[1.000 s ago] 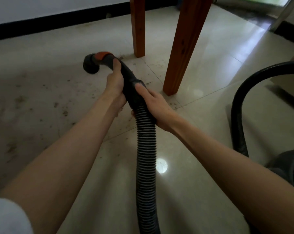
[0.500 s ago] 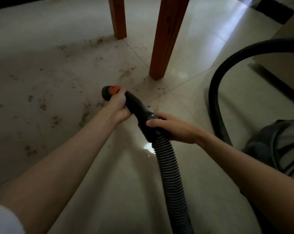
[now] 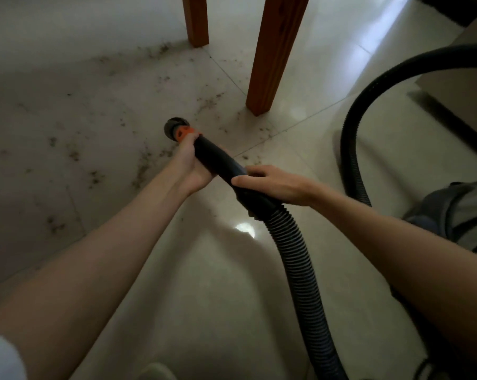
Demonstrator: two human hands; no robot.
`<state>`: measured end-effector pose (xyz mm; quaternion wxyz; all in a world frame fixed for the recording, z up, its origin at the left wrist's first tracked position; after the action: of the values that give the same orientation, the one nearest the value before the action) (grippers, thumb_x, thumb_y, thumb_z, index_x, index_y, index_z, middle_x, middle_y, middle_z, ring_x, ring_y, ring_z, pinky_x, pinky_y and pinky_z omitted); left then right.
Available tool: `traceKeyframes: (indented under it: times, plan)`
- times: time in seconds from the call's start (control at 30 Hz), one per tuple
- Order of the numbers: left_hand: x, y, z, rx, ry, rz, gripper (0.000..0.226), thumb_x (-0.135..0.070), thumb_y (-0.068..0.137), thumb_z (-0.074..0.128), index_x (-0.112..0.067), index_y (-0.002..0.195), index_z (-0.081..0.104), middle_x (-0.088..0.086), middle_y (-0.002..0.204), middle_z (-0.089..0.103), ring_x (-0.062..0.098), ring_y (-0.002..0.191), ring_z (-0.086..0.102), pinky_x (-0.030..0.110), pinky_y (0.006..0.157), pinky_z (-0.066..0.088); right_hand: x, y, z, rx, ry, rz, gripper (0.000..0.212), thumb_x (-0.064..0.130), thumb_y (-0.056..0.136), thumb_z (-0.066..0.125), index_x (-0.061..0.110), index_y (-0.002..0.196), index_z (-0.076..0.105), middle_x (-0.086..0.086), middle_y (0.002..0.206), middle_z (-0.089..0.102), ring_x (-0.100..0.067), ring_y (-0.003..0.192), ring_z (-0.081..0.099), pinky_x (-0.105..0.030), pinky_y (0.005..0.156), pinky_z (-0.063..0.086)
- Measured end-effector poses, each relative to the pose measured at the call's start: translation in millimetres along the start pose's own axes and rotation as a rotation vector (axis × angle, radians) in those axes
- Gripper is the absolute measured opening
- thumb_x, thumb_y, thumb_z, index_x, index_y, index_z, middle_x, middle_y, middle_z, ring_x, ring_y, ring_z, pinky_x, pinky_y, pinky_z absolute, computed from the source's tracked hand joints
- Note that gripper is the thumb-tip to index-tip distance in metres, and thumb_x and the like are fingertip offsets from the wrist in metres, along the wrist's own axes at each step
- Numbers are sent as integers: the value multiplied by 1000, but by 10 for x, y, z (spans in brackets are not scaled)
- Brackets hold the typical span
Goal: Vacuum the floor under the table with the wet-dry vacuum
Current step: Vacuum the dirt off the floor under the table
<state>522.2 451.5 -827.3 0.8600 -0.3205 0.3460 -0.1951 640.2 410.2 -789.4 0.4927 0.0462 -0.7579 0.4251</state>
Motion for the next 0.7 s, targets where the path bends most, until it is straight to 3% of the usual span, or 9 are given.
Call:
traceKeyframes:
  times: [0.13,0.27,0.33,0.4,0.47,0.57,0.7]
  plan:
    - [3,25,-173,-88,18,-55,68,-59,92,37,-1,126,44,18,103,60,28,86,60,41,62,48,-31,62,83,168,14,112,15,27,96,51,19,109,49,-12,96,58,-24,75,64,-35,65,58]
    - [164,-15,-311,-188,32,-113,49,-39,100,37,-5,134,42,15,81,54,23,72,55,39,60,45,-259,-117,264,256,79,228,19,19,96,50,11,113,47,-14,94,59,-27,76,65,-38,67,59]
    - [319,-28,-274,-177,55,-128,39,-34,100,40,-5,125,48,11,74,49,19,78,57,36,67,45,-434,-210,414,254,200,246,12,13,94,51,8,105,49,-14,91,62,-25,76,66,-39,72,59]
    - [480,-20,-172,-110,99,-131,22,-33,99,43,-15,91,52,2,67,39,11,68,51,28,64,44,-576,-256,529,208,285,197,12,8,89,55,4,99,51,-13,88,65,-24,79,65,-38,82,55]
    - [619,-32,-91,-71,135,-130,29,-35,98,45,-17,74,44,-2,64,36,10,57,39,23,59,40,-605,-276,590,123,423,108,12,6,88,54,1,98,50,-14,82,64,-25,77,63,-37,79,54]
    - [778,-105,-40,-65,178,-136,37,-40,97,45,-10,76,49,2,62,45,12,57,43,23,57,42,-641,-358,486,-147,569,66,20,23,95,52,3,99,50,-14,72,62,-25,63,61,-36,64,54]
    - [983,-215,-90,-27,270,-206,40,-44,96,45,-6,88,54,8,75,52,15,68,52,28,62,44,-741,-404,467,-388,182,50,34,50,93,47,16,88,49,-10,74,64,-24,61,63,-43,66,55]
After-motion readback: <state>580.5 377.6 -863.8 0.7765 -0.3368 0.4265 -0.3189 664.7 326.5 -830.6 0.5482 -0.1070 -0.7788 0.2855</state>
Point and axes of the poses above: each hand's wrist, its own y-axis towards the middle knuckle, its own z-axis out of the palm, x = y × z, the point moved 8 cm from there along y, towards the middle knuckle
